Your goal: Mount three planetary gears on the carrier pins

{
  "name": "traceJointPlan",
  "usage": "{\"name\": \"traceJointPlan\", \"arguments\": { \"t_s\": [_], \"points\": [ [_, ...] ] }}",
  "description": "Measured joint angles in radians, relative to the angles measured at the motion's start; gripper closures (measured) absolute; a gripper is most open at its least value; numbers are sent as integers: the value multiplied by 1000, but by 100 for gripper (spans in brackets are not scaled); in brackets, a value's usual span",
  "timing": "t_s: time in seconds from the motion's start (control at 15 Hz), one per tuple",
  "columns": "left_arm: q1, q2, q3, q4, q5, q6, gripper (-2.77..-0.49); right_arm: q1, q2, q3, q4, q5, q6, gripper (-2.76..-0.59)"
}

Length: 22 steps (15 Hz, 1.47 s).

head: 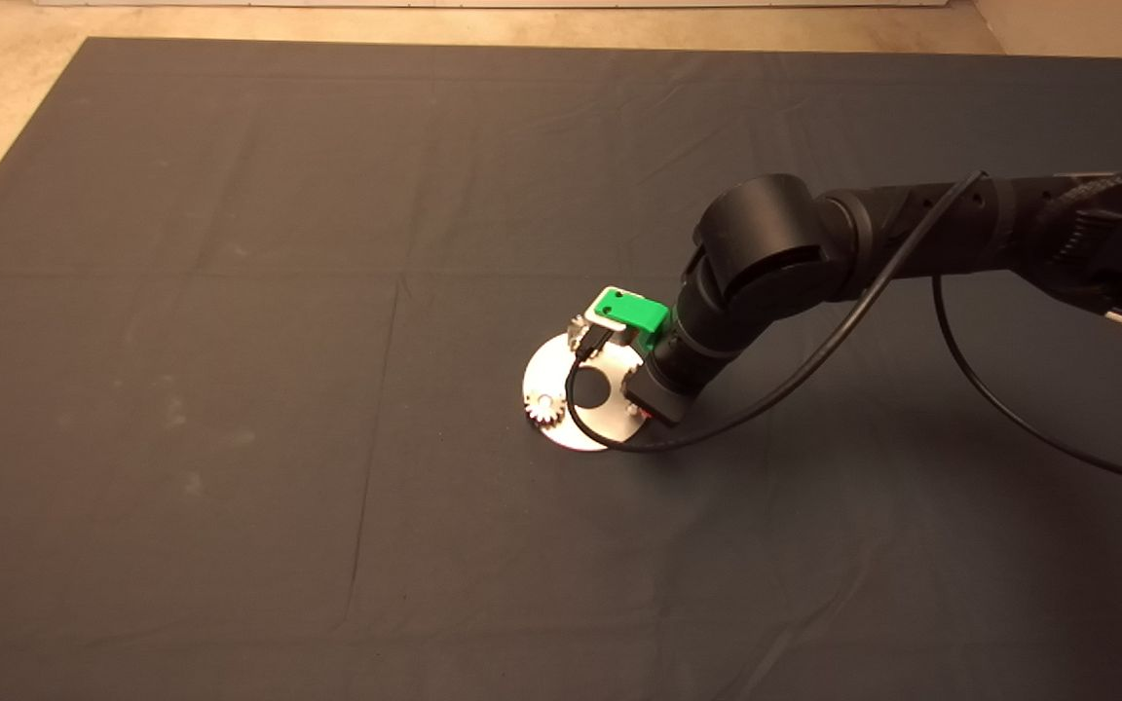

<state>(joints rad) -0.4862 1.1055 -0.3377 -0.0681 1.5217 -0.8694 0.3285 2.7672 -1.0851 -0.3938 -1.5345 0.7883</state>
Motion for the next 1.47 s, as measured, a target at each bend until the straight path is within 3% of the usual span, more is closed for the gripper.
{"name": "traceJointPlan", "arguments": {
  "t_s": [0.27,0.4,0.73,1.47],
  "points": [
    [0,0,0,0,0,0,-204,-13,12,-12,-6,0,-5,-76],
    [0,0,0,0,0,0,-204,-13,19,-16,-7,-11,-5,-76],
    [0,0,0,0,0,0,-204,-13,20,-18,-8,-8,-6,-76],
    [0,-4,0,0,0,0,-204,-15,-6,-9,-10,13,-6,-76]
  ]
}}
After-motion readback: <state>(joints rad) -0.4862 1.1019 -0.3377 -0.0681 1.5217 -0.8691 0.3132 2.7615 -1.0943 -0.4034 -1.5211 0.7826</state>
